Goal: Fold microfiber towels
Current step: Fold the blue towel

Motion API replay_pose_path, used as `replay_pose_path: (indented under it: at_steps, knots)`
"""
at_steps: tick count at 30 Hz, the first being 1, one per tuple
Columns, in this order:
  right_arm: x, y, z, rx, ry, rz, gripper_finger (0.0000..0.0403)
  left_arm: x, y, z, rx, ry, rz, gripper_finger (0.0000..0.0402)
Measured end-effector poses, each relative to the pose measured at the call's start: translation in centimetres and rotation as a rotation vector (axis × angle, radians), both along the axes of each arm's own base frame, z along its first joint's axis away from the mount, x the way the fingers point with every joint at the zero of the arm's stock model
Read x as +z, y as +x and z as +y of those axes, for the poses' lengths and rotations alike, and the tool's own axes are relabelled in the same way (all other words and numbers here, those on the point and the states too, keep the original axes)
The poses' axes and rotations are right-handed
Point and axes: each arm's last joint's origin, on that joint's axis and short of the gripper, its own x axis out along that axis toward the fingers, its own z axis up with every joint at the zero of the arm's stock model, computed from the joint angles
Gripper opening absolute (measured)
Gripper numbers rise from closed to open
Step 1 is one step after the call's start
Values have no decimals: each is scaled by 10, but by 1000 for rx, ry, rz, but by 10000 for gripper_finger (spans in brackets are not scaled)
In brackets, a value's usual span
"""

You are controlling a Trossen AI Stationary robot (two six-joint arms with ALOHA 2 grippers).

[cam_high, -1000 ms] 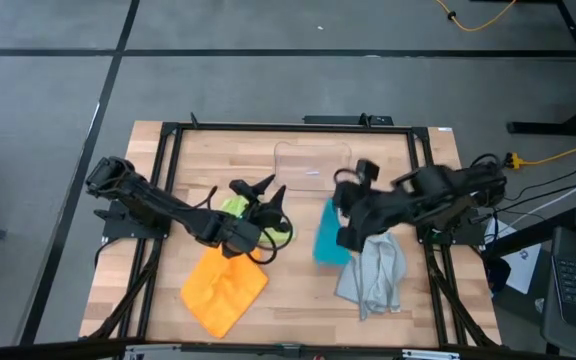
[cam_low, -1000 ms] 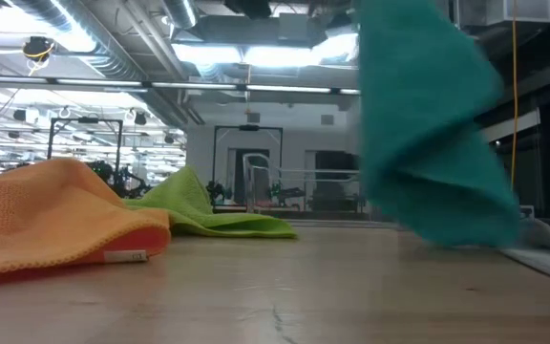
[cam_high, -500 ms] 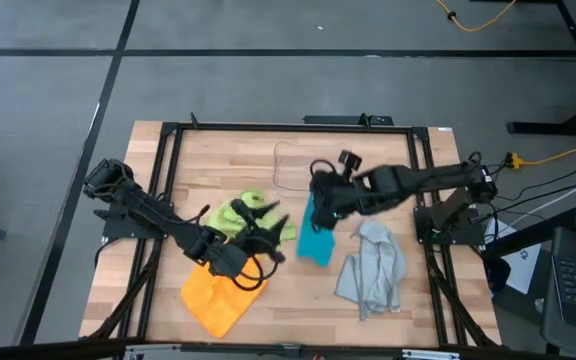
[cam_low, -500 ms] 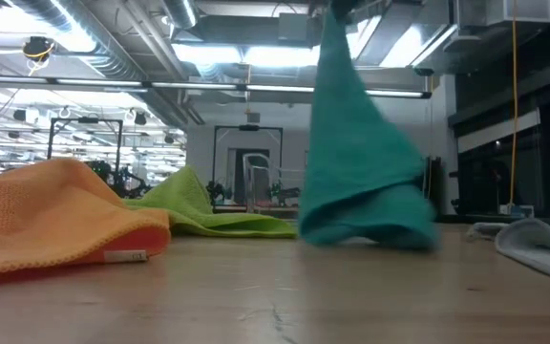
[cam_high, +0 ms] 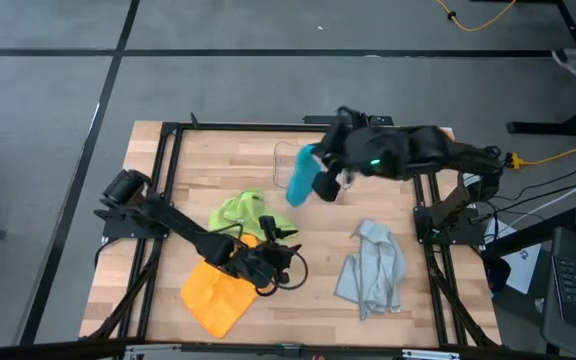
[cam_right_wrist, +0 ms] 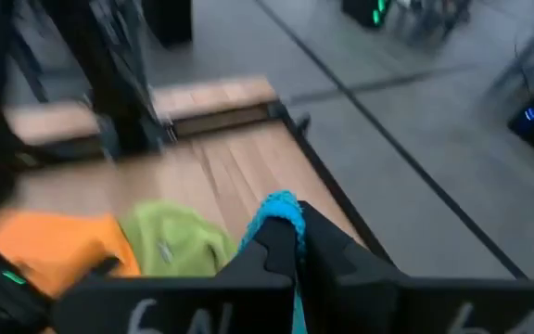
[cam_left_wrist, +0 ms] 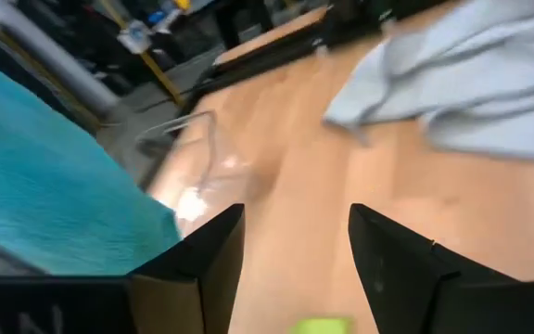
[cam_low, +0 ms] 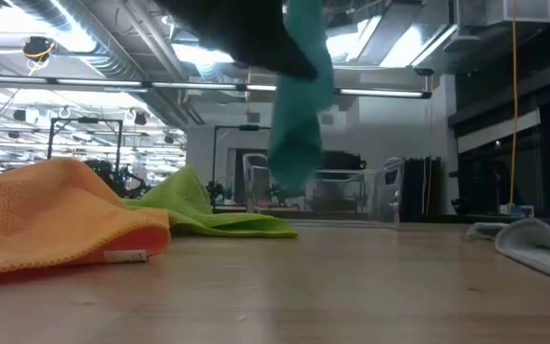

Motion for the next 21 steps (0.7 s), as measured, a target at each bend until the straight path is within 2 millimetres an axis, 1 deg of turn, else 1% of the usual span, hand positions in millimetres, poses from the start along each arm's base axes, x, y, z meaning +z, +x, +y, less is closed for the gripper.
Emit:
replay_pose_path:
  at_steps: [3,5,9,13,15,21]
  knots:
    - [19,-11,4,27,-5,-72,0,-5,4,-1,51,89,-11,187]
    - [24,-14,7,39,-3,-108,0,-4,5,-3,84,157,-16,187]
    - [27,-16,14,107,4,-119,0,3,6,3,237,309,-13,187]
    - [27,-16,20,156,20,-129,0,6,4,13,460,449,29,187]
    - [27,-16,20,158,19,-128,0,6,3,14,476,479,55,187]
    - [27,-16,20,159,15,-126,0,6,2,11,465,482,58,187]
